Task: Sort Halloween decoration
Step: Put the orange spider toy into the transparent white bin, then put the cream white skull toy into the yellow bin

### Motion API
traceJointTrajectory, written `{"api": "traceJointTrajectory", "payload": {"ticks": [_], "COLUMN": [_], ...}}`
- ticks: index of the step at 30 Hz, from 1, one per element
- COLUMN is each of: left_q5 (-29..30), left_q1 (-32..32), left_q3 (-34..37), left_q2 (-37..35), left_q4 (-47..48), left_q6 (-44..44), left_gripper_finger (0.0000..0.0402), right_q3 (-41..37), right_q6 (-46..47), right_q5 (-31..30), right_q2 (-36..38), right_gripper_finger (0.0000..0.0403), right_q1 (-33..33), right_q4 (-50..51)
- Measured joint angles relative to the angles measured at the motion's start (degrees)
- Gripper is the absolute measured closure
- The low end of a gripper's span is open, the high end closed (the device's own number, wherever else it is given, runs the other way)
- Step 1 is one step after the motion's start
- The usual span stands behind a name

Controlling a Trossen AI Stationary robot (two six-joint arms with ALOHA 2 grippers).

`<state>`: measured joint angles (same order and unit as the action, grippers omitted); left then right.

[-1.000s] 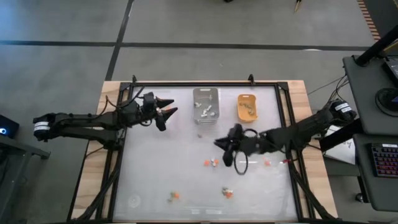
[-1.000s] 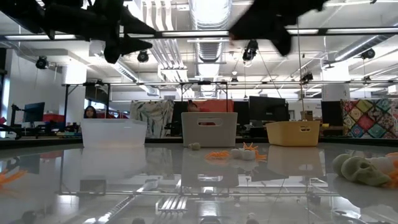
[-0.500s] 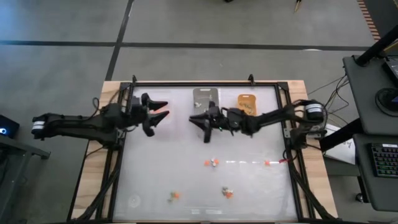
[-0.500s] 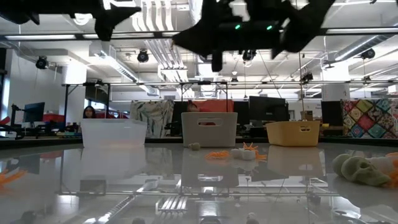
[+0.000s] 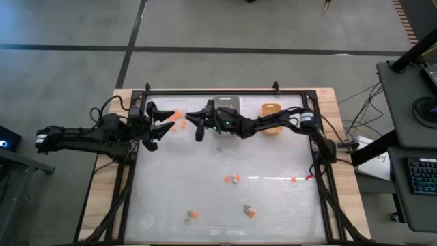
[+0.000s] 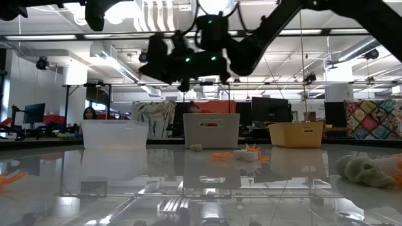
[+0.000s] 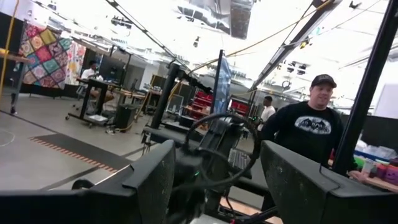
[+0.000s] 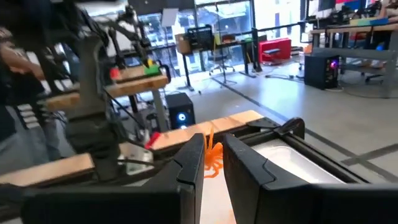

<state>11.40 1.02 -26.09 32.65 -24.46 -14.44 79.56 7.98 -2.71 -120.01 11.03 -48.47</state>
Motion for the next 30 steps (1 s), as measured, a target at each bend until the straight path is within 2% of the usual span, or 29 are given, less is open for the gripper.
{"api": "traceJointTrajectory", "payload": {"ticks": [6, 11, 17, 24, 30], "left_q5": [0.1, 4.2, 4.5, 4.5, 4.1], "left_q1": [-0.1, 0.0, -0.1, -0.1, -0.6], "left_q3": [0.0, -0.5, -0.5, -0.5, -0.5], "left_q2": [0.1, 0.0, 0.1, 1.0, 2.4], "left_q4": [0.1, -1.0, 0.1, 1.5, 2.2], "left_q6": [0.7, 3.1, 3.5, 0.8, -3.6], "left_gripper_finger": [0.0183, 0.0183, 0.0183, 0.0183, 0.0183], "right_q3": [11.1, 18.6, 25.6, 28.2, 24.3], "right_q6": [-1.3, -1.1, -1.0, -2.8, -5.8], "right_q5": [-0.3, -0.5, -1.5, -1.8, -1.9], "right_q2": [-7.2, -10.9, -13.1, -11.6, -4.2], "right_gripper_finger": [0.0355, 0.0353, 0.0317, 0.0261, 0.025], "right_q1": [0.5, 0.8, 0.8, 0.7, -1.5], "right_q4": [11.3, 22.3, 33.8, 44.0, 54.5]}}
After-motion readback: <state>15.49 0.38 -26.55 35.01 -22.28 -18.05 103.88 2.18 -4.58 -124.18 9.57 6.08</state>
